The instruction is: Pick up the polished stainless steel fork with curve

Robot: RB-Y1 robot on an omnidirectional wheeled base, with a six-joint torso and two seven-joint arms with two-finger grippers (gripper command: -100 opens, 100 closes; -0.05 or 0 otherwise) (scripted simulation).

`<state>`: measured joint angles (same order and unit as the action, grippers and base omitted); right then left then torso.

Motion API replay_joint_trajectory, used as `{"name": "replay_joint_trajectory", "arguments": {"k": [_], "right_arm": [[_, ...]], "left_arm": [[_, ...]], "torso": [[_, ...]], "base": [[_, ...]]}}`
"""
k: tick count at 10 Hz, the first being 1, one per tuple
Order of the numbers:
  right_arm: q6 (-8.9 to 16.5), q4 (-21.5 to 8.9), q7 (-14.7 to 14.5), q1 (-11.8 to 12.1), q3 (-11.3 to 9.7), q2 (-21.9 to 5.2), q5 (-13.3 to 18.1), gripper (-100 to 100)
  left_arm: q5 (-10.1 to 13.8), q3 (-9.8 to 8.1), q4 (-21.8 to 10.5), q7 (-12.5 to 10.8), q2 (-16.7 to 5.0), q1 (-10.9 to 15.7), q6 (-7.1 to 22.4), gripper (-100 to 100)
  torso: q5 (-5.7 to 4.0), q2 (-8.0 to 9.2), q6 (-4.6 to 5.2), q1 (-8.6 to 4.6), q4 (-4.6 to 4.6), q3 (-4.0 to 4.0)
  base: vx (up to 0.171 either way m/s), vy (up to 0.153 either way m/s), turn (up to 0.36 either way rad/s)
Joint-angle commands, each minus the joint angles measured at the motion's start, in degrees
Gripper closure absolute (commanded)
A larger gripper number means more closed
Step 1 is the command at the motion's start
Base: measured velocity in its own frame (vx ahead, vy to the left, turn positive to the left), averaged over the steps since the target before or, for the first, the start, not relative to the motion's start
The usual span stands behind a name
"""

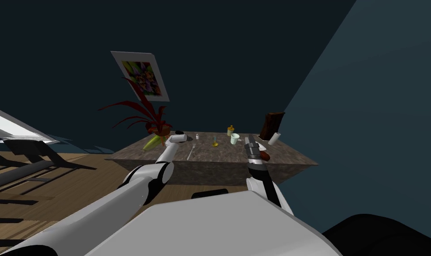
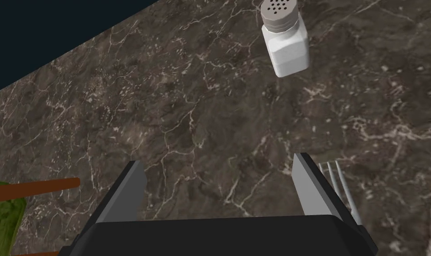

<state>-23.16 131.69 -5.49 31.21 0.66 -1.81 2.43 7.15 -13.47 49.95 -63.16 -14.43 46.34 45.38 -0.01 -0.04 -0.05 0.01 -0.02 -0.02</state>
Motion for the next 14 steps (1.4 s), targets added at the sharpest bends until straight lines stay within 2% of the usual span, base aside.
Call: {"name": "replay_joint_trajectory", "arguments": {"k": [1, 3, 4, 5, 6, 8, 10, 13, 14], "right_arm": [[0.0, 0.0, 0.0, 0.0, 0.0, 0.0, 0.0, 0], [0.0, 0.0, 0.0, 0.0, 0.0, 0.0, 0.0, 0], [0.0, 0.0, 0.0, 0.0, 0.0, 0.0, 0.0, 0], [0.0, 0.0, 0.0, 0.0, 0.0, 0.0, 0.0, 0], [0.0, 0.0, 0.0, 0.0, 0.0, 0.0, 0.0, 0], [0.0, 0.0, 0.0, 0.0, 0.0, 0.0, 0.0, 0], [0.0, 0.0, 0.0, 0.0, 0.0, 0.0, 0.0, 0], [0.0, 0.0, 0.0, 0.0, 0.0, 0.0, 0.0, 0], [0.0, 0.0, 0.0, 0.0, 0.0, 0.0, 0.0, 0]], "left_arm": [[0.0, -0.33, -2.86, -0.69, 0.18, 1.31, 1.01, -100], [-0.4, -1.55, -7.31, -3.16, 1.53, 4.74, 4.73, -100], [-0.4, -1.55, -8.79, -3.16, 1.53, 4.74, 5.48, -100], [-0.61, -2.13, -11.34, -4.25, 2.16, 6.24, 7.12, -100], [-0.61, -2.13, -11.46, -4.25, 2.16, 6.24, 7.51, -100], [-1.03, -3.18, -15.76, -6.12, 3.29, 8.85, 10.85, -100], [-1.03, -3.18, -16.17, -6.12, 3.29, 8.85, 11.09, -100], [-1.55, -4.42, -21.42, -8.14, 4.46, 11.7, 15.09, -100], [-1.55, -4.42, -21.42, -8.14, 4.46, 11.7, 15.09, -100]], "torso": [[0.0, 0.0, 0.0, 0.0, 0.0, 0.0], [0.0, -0.02, 0.01, -0.02, -0.01, -0.01], [0.0, -0.05, 0.01, -0.02, -0.01, -0.03], [0.01, -0.04, 0.0, 0.0, -0.02, -0.03], [0.0, -0.04, 0.0, 0.01, -0.02, -0.03], [0.01, -0.02, 0.0, 0.02, -0.01, -0.02], [0.01, -0.02, 0.01, 0.04, -0.01, -0.02], [0.01, 0.0, 0.0, 0.04, -0.01, -0.01], [0.01, -0.01, 0.0, 0.03, -0.01, -0.01]], "base": [[0.013, -0.009, 0.03], [0.018, -0.008, 0.063], [0.02, -0.007, 0.044], [0.018, -0.004, 0.069], [0.015, -0.003, 0.03], [0.019, 0.002, 0.071], [0.011, 0.001, 0.009], [0.014, 0.001, 0.062], [0.014, 0.0, 0.013]]}}
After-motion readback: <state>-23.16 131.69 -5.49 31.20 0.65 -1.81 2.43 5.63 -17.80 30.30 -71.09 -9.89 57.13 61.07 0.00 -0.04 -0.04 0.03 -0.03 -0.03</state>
